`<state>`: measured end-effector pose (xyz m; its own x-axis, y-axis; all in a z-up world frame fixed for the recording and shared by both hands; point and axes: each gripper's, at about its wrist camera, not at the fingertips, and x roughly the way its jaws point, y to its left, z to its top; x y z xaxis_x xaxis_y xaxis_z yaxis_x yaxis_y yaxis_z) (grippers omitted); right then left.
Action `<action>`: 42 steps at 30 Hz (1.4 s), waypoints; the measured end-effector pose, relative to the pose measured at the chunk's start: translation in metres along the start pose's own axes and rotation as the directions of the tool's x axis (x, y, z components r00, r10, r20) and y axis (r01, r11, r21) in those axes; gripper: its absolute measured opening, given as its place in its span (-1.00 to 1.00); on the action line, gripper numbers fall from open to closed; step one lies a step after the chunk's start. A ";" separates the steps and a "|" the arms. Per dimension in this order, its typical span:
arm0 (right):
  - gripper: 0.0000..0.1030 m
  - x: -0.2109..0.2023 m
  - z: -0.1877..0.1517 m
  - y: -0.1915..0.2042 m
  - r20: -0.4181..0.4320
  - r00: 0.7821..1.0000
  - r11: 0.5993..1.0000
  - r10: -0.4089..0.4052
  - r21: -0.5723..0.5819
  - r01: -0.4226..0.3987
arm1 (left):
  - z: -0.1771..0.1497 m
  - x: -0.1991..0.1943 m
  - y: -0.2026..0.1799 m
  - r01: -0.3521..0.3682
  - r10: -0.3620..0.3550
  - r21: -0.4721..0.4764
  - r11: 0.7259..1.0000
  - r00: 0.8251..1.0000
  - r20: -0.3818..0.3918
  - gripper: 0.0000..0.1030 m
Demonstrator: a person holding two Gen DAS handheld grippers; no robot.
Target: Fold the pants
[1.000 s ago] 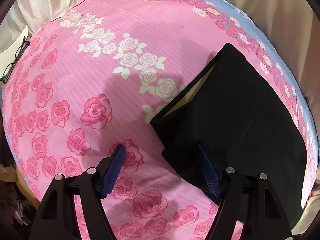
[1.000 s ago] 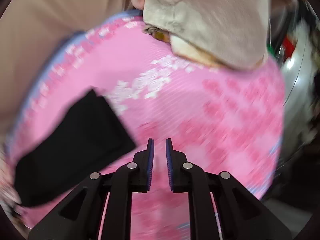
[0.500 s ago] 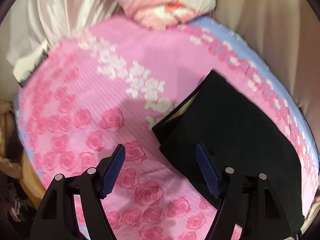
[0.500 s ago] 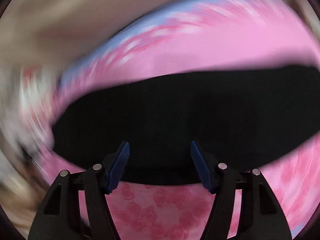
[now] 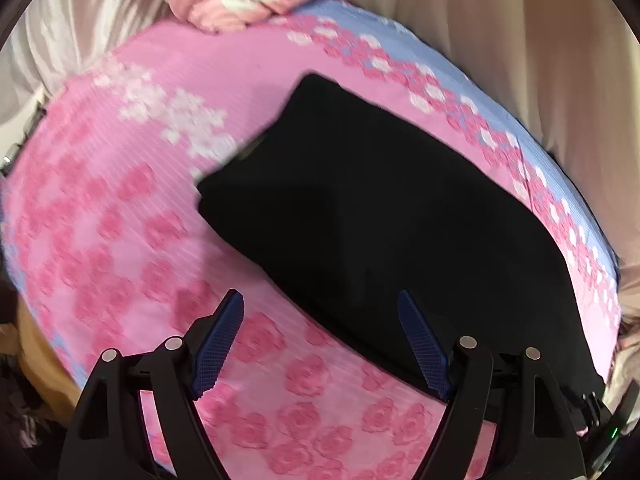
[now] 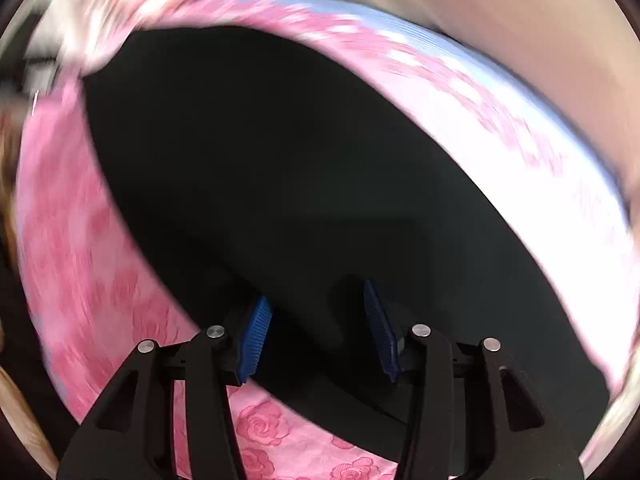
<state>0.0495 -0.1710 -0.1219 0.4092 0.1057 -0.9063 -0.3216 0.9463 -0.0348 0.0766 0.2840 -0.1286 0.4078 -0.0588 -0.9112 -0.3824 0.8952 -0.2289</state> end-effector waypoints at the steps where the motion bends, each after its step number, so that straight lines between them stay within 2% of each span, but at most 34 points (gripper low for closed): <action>1: -0.13 -0.001 -0.001 -0.012 0.004 1.000 0.998 0.027 0.053 -0.027 | -0.001 0.004 -0.003 0.014 -0.014 0.016 1.000 1.000 -0.009 0.49; 2: -0.13 -0.001 -0.003 -0.021 0.005 0.999 0.994 0.054 0.091 -0.054 | -0.003 0.007 -0.005 0.013 -0.012 0.031 0.999 1.000 -0.017 0.49; 4: -0.09 -0.001 -0.004 -0.025 0.010 0.997 0.993 0.071 0.090 -0.071 | -0.002 0.016 -0.010 0.004 -0.002 0.065 0.998 0.999 -0.038 0.49; 9: -0.01 0.001 -0.005 -0.012 -0.010 1.000 0.998 0.025 -0.057 -0.026 | 0.001 0.046 -0.014 -0.042 0.058 0.122 0.992 0.989 -0.133 0.49; 11: -0.28 -0.001 -0.005 -0.012 -0.036 0.999 0.996 0.033 -0.086 -0.036 | 0.003 0.053 -0.014 -0.056 0.075 0.132 0.990 0.986 -0.146 0.49; 12: -0.60 -0.007 -0.002 -0.015 -0.048 0.997 0.995 0.062 -0.078 -0.066 | 0.004 0.054 -0.014 -0.060 0.080 0.134 0.989 0.986 -0.148 0.49; 13: -0.61 -0.019 0.001 -0.016 -0.051 0.994 0.992 0.102 -0.075 -0.105 | 0.007 0.056 -0.014 -0.063 0.083 0.137 0.989 0.986 -0.148 0.50; 14: -0.62 -0.041 0.002 -0.013 -0.005 0.990 0.984 0.141 -0.110 -0.140 | 0.009 0.057 -0.014 -0.072 0.092 0.143 0.987 0.985 -0.143 0.50; 15: -0.62 -0.049 -0.003 -0.010 0.000 0.989 0.978 0.146 -0.150 -0.144 | 0.012 0.058 -0.014 -0.080 0.101 0.149 0.986 0.986 -0.136 0.52; 16: -0.62 -0.034 -0.019 -0.005 -0.126 0.985 0.966 0.115 -0.215 -0.140 | 0.013 0.061 -0.014 -0.084 0.106 0.155 0.984 0.985 -0.134 0.60; 17: -0.61 -0.019 -0.038 -0.005 -0.244 0.966 0.956 0.088 -0.251 -0.151 | 0.014 0.064 -0.013 -0.087 0.109 0.158 0.984 0.985 -0.137 0.64; 18: -0.61 -0.020 -0.051 -0.005 -0.230 0.970 0.946 0.077 -0.290 -0.143 | 0.014 0.065 -0.012 -0.083 0.105 0.158 0.984 0.985 -0.138 0.68; 19: -0.62 -0.027 -0.055 -0.010 -0.208 0.973 0.950 0.104 -0.270 -0.159 | 0.015 0.065 -0.013 -0.082 0.105 0.160 0.984 0.985 -0.136 0.68; 20: -0.61 -0.030 -0.054 -0.023 -0.217 0.970 0.974 0.109 -0.174 -0.148 | 0.016 0.065 -0.014 -0.090 0.114 0.169 0.981 0.984 -0.136 0.68; 21: -0.60 -0.038 -0.051 -0.030 -0.185 0.976 0.983 0.112 -0.121 -0.135 | 0.018 0.064 -0.014 -0.098 0.122 0.177 0.979 0.984 -0.131 0.68; 23: -0.49 -0.059 -0.045 -0.034 -0.054 0.987 0.985 0.152 -0.077 -0.156 | 0.020 0.065 -0.014 -0.110 0.134 0.186 0.976 0.983 -0.123 0.68; 24: -0.39 -0.058 -0.043 -0.033 -0.041 0.985 0.983 0.168 -0.064 -0.170 | 0.021 0.066 -0.014 -0.105 0.129 0.182 0.978 0.984 -0.125 0.68; 27: -0.37 -0.028 -0.044 -0.020 -0.059 0.982 0.982 0.177 -0.049 -0.180 | 0.023 0.068 -0.013 -0.098 0.121 0.175 0.980 0.984 -0.129 0.70; 31: -0.37 0.019 -0.035 0.008 -0.109 0.980 0.985 0.168 -0.033 -0.172 | 0.028 0.073 -0.013 -0.124 0.150 0.191 0.974 0.980 -0.128 0.86; 34: -0.37 0.014 -0.025 0.008 -0.040 0.987 0.988 0.154 0.025 -0.153 | 0.035 0.073 -0.008 -0.114 0.141 0.186 0.976 0.980 -0.137 0.86; 36: -0.37 0.011 -0.016 0.004 0.004 0.981 0.976 0.193 0.105 -0.192 | 0.037 0.074 -0.010 -0.120 0.148 0.196 0.973 0.980 -0.133 0.86; 37: -0.35 0.019 -0.016 -0.004 -0.011 0.973 0.956 0.228 0.191 -0.222 | 0.038 0.075 -0.009 -0.124 0.152 0.202 0.972 0.980 -0.131 0.86; 38: -0.33 0.029 -0.015 -0.006 -0.038 0.955 0.918 0.294 0.289 -0.272 | 0.039 0.075 -0.009 -0.127 0.155 0.204 0.971 0.979 -0.130 0.86; 40: -0.31 0.042 -0.028 -0.013 -0.047 0.896 0.782 0.441 0.510 -0.358 | 0.040 0.074 -0.011 -0.132 0.162 0.206 0.970 0.978 -0.133 0.86; 41: -0.31 0.044 -0.041 -0.013 -0.006 0.865 0.699 0.502 0.592 -0.401 | 0.039 0.070 -0.014 -0.143 0.173 0.210 0.967 0.977 -0.128 0.85; 42: -0.31 0.042 -0.053 -0.014 0.040 0.855 0.646 0.517 0.637 -0.420 | 0.037 0.062 -0.017 -0.157 0.185 0.219 0.963 0.977 -0.110 0.84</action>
<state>0.0262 -0.1960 -0.1813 0.2175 0.5919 -0.7761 0.1644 0.7615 0.6269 0.1397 0.2812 -0.1686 0.2367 0.0594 -0.9698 -0.2503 0.9682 -0.0018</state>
